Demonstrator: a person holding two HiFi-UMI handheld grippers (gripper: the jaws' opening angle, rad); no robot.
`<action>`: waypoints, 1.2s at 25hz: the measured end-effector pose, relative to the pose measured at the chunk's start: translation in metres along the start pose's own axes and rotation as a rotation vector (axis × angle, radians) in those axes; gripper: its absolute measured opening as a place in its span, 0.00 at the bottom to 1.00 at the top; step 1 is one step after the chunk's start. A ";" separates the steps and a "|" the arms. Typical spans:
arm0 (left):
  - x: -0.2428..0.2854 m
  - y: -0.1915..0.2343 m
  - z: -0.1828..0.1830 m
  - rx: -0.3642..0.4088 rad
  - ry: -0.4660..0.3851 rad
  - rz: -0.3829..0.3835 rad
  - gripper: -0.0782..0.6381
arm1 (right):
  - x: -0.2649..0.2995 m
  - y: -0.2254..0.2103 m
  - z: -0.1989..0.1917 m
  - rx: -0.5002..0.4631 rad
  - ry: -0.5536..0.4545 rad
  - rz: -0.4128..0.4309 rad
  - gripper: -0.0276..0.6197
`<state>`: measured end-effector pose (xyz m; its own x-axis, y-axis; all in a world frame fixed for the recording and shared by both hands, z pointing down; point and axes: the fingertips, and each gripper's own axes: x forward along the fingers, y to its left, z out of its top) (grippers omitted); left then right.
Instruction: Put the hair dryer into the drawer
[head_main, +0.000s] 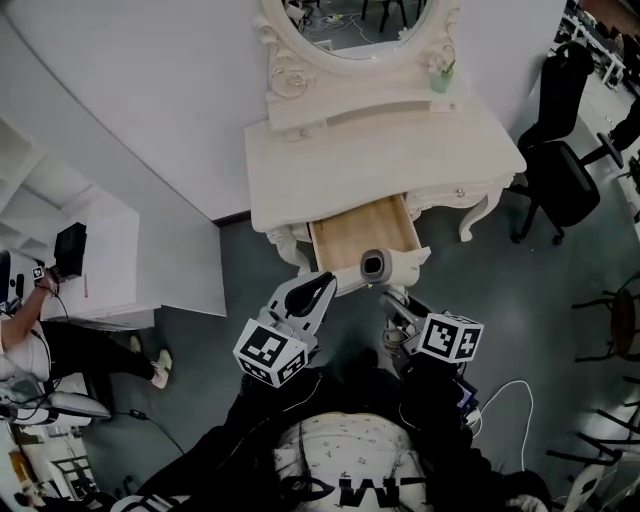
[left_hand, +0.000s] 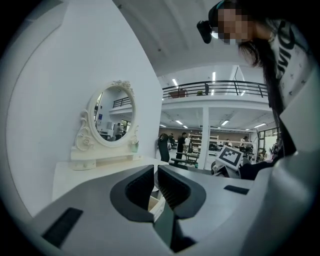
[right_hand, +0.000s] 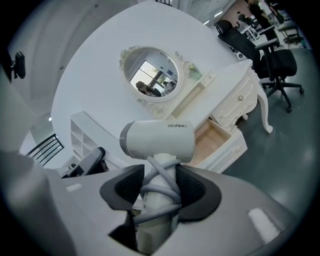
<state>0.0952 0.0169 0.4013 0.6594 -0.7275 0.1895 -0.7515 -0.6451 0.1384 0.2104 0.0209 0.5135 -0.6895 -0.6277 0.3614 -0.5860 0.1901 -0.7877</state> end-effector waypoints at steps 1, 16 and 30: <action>0.001 0.003 0.000 0.000 0.001 0.014 0.11 | 0.002 -0.003 0.002 -0.002 0.007 0.002 0.36; 0.005 0.028 -0.005 -0.006 0.039 0.052 0.11 | 0.035 -0.005 -0.008 0.011 0.091 0.004 0.36; 0.053 0.105 0.008 -0.006 0.044 -0.090 0.11 | 0.105 -0.044 0.009 -0.010 0.129 -0.220 0.36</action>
<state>0.0518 -0.0916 0.4183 0.7231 -0.6553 0.2185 -0.6890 -0.7063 0.1623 0.1679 -0.0602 0.5809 -0.5931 -0.5533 0.5849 -0.7317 0.0675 -0.6782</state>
